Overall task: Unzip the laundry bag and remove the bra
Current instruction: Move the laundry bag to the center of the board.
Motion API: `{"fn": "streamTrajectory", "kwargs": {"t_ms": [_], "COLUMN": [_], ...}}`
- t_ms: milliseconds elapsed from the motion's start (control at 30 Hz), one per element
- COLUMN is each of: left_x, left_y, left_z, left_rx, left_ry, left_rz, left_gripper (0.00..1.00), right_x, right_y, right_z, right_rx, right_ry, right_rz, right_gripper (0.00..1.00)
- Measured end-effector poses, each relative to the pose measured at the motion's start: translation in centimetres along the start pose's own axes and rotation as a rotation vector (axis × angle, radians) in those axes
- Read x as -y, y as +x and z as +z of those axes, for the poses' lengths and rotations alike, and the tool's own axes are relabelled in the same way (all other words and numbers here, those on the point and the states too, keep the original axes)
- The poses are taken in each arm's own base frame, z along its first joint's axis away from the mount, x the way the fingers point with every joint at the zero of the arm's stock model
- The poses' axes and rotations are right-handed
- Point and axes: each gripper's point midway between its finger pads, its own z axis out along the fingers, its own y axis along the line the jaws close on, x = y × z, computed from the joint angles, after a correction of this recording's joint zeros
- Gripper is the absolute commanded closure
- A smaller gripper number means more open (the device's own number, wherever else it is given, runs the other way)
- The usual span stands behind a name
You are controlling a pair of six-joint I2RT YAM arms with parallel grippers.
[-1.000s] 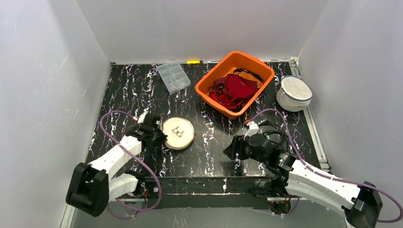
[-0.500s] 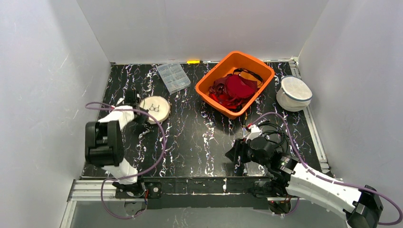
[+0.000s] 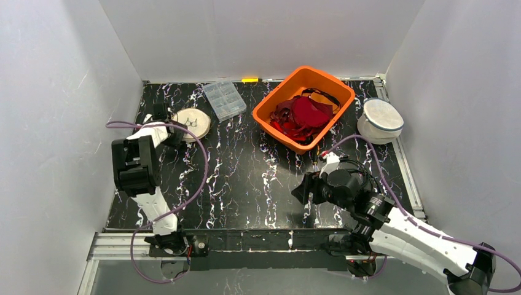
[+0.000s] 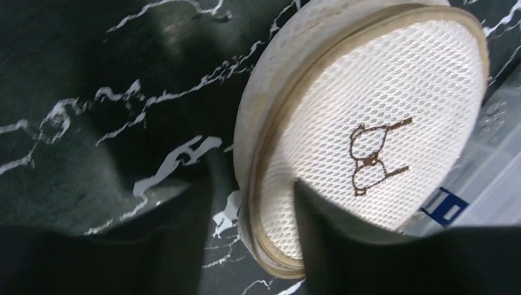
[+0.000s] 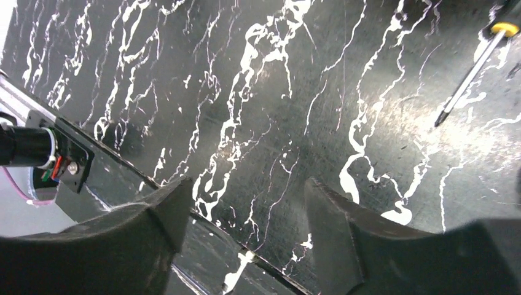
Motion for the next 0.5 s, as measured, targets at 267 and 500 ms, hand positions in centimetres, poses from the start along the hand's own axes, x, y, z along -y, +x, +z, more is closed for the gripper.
{"fn": "streamTrajectory", "kwargs": {"t_ms": [267,500], "left_x": [-1.9,0.6], "left_y": [1.6,3.9], "left_z": [-6.7,-18.7], "left_rx": [-0.007,0.084], "left_ry": [0.104,0.423], "left_rz": [0.012,0.117], "left_gripper": [0.01,0.01], "right_x": [-2.0,-2.2], "right_y": [-6.4,-15.8], "right_z": [-2.6,-4.7], "right_rx": [0.092,0.276], "right_ry": [0.057,0.286], "right_rz": [-0.055,-0.118], "right_gripper": [0.01,0.02]}}
